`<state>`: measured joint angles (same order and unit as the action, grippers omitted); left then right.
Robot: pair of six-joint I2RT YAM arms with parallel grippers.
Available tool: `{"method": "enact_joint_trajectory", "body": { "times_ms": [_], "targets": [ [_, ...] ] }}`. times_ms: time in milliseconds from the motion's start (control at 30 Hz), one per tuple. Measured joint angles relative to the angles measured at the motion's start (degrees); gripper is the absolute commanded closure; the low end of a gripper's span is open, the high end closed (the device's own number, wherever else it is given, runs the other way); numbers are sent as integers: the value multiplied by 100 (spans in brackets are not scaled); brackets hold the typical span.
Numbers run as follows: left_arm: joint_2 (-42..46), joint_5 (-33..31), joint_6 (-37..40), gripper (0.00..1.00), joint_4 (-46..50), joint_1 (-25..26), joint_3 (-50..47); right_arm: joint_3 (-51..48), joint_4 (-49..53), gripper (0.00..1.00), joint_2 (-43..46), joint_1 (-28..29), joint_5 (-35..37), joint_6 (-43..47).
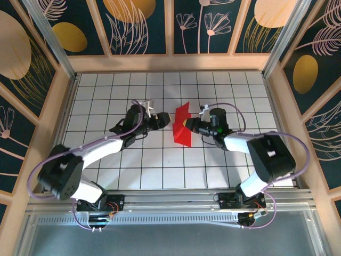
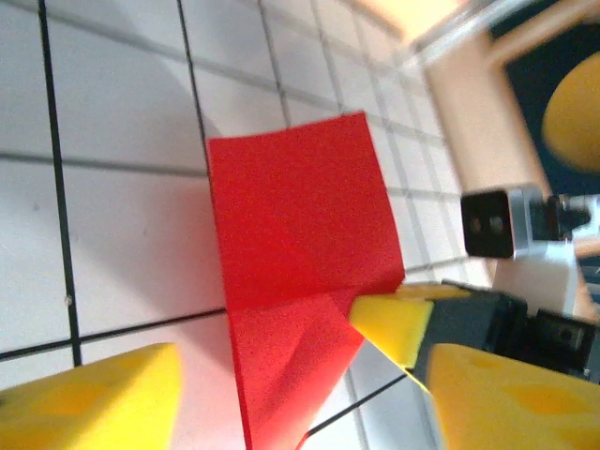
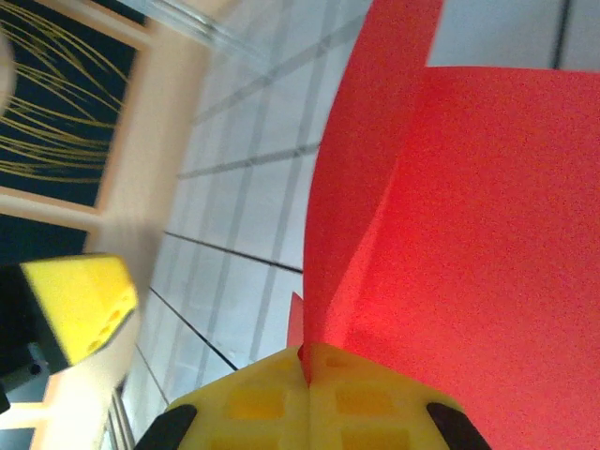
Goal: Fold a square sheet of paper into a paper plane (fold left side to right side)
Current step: Turn over the paper at the center of the table.
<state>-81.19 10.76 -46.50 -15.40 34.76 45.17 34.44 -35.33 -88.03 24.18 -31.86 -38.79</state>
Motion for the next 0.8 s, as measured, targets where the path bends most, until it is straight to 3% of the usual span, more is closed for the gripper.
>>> {"method": "enact_joint_trajectory", "body": {
  "times_ms": [67,233,400,667,800],
  "targets": [
    [393,-203,-22,1,-7,-15,-74,0,-2,100,461,-39,31,105],
    [1117,-256,-186,1,-400,-107,-444,0,-79,100,1556,-160,-7,234],
    [1165,529,-577,1,-1528,-129,-675,0,-516,100,2146,-164,-280,63],
    [225,1934,-1523,9,-3362,-17,-551,66,-1165,100,2122,63,-584,-470],
    [-46,2275,-1746,24,-3630,175,-393,122,-1414,100,2017,181,-625,-619]
  ]
}}
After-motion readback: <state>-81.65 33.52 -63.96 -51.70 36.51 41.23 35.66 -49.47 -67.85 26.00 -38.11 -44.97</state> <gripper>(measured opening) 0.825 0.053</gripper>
